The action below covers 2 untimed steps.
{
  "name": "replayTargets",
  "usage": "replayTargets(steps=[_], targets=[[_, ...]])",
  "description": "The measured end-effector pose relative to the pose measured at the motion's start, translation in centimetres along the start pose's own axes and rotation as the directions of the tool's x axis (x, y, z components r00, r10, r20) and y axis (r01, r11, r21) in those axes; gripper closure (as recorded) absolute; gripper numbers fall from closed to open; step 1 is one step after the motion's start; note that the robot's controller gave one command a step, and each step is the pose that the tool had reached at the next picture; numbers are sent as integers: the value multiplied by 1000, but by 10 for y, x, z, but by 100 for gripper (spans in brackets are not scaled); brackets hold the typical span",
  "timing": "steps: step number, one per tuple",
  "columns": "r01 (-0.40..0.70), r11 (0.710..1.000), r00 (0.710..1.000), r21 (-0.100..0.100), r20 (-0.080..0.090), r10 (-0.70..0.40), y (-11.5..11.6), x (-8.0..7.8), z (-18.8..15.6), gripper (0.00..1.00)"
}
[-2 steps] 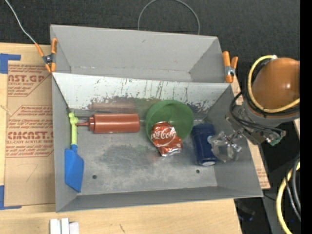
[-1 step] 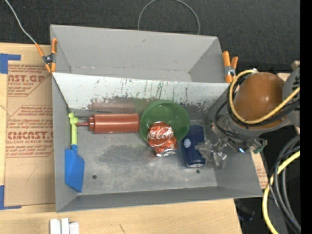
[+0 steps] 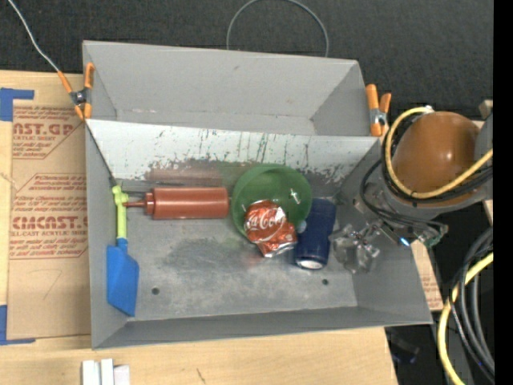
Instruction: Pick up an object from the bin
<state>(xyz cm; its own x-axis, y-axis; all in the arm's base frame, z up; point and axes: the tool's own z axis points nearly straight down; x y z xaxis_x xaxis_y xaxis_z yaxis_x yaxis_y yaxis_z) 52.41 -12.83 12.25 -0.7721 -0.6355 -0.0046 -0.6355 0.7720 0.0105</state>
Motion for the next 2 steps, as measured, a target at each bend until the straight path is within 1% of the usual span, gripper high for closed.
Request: replayTargets(steps=[1,2], targets=[[116,993,993,-15,-8,-116,9,-2,58,100],[235,972,972,-5,-3,-235,-21,-65,55,100]])
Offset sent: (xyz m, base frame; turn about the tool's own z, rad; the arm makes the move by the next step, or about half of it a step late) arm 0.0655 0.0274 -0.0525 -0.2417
